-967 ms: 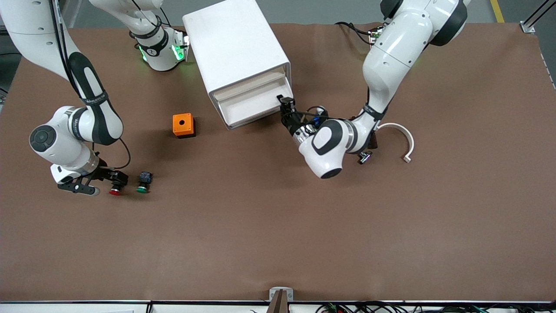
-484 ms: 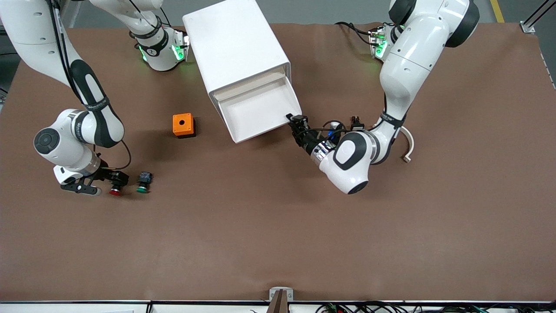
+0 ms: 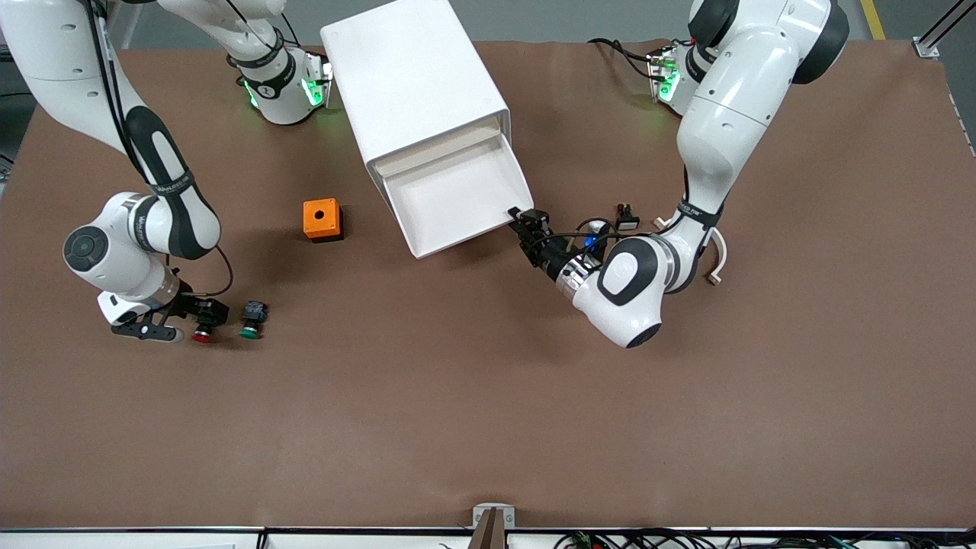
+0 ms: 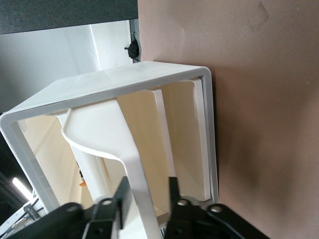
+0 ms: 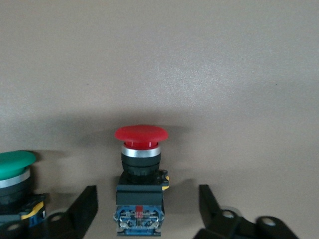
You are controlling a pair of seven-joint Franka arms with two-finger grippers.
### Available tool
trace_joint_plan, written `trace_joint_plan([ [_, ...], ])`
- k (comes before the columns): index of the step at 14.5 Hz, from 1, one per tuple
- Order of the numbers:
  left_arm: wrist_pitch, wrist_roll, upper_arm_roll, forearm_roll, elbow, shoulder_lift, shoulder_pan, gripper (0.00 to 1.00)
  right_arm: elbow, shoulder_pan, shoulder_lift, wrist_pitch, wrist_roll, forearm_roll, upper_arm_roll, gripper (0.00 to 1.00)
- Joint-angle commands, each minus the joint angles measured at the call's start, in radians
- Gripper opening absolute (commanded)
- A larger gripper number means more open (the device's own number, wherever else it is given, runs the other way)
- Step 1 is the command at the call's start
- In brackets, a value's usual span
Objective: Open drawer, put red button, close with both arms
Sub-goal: 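Grasp the red button with the right gripper while the left gripper withdraws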
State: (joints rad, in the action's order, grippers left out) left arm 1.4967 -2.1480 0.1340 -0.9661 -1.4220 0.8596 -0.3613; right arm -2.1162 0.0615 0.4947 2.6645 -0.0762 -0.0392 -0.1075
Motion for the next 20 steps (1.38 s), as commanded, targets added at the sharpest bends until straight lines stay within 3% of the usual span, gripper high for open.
trace_joint_plan([
  [1, 0.007, 0.023, -0.005, -0.019, 0.034, -0.002, -0.005, 1.00, -0.007, 0.017, -0.004, 0.006, -0.030, -0.016, 0.014, 0.34],
  [4, 0.004, 0.147, -0.005, -0.002, 0.075, -0.020, 0.015, 1.00, -0.010, 0.015, -0.004, 0.002, -0.030, -0.030, 0.014, 0.00],
  [9, -0.045, 0.452, 0.009, 0.128, 0.130, -0.059, 0.068, 1.00, -0.001, 0.008, -0.024, -0.066, -0.025, -0.079, 0.020, 0.00],
  [13, -0.069, 0.786, -0.001, 0.289, 0.133, -0.106, 0.084, 1.00, 0.047, -0.026, -0.106, -0.222, 0.002, -0.137, 0.022, 0.00],
  [16, -0.069, 1.023, -0.001, 0.380, 0.133, -0.123, 0.104, 1.00, 0.120, -0.077, -0.186, -0.429, 0.142, -0.137, 0.022, 0.00],
  [20, -0.050, 1.317, -0.005, 0.498, 0.127, -0.223, 0.128, 1.00, 0.119, -0.205, -0.350, -0.584, 0.434, -0.137, 0.022, 0.00],
])
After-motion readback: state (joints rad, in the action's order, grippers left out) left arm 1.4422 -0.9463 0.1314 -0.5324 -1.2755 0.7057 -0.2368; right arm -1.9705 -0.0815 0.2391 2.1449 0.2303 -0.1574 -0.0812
